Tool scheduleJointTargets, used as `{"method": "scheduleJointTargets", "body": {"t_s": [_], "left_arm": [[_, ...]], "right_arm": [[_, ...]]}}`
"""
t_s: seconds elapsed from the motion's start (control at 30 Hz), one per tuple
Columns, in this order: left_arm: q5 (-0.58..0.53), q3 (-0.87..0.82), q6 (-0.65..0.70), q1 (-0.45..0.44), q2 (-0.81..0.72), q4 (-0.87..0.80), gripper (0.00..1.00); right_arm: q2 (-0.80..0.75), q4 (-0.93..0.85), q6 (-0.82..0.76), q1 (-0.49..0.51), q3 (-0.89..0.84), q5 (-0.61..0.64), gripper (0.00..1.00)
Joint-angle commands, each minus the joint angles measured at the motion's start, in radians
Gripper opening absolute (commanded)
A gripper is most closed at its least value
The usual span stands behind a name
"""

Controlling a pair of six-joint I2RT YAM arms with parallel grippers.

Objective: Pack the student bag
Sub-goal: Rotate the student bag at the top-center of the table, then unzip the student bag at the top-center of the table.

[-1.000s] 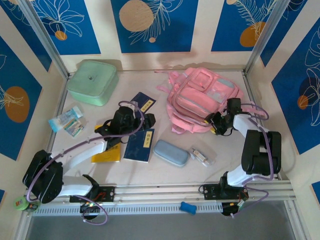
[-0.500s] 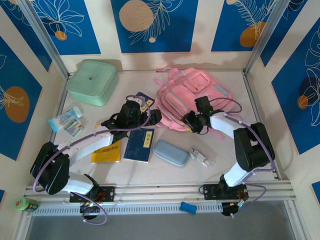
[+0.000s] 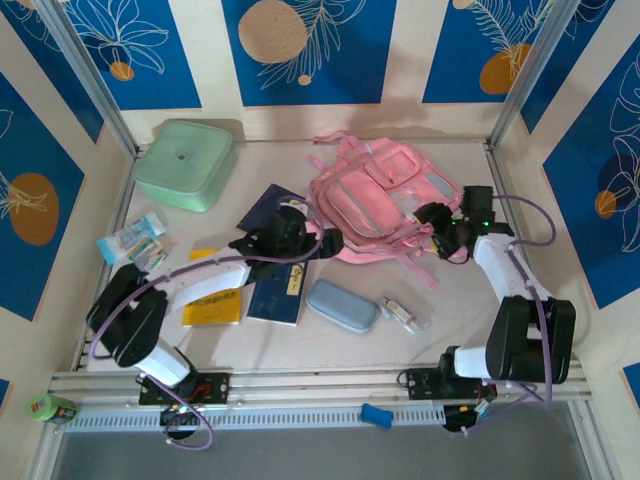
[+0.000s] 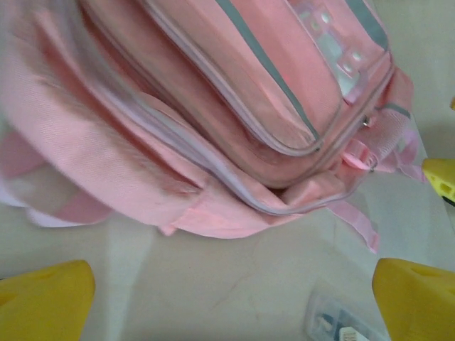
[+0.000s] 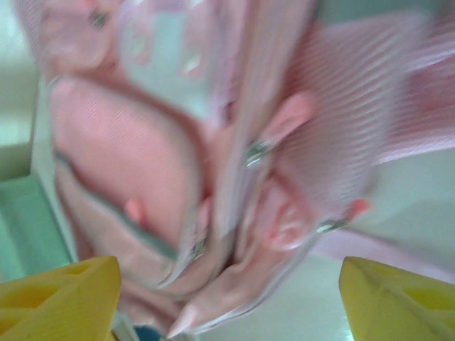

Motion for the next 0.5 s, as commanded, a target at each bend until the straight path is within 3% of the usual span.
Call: {"method": "scheduleJointTargets", "body": {"t_s": [0.0, 0.2, 0.47], "left_arm": [[0.044, 0.070, -0.042, -0.028, 0.082, 0.076, 0.99], [0.058, 0.131, -0.041, -0.040, 0.216, 0.128, 0.99], [0.058, 0.224, 0.010, -0.036, 0.356, 0.122, 1.00]], "right_arm": [[0.089, -0.050, -0.070, -0.057, 0.016, -0.082, 0.82], [0.281, 0.001, -0.070, -0.075, 0.116, -0.093, 0.75], [0.365, 0.055, -0.089, -0.099, 0.148, -0.097, 0.39]]}}
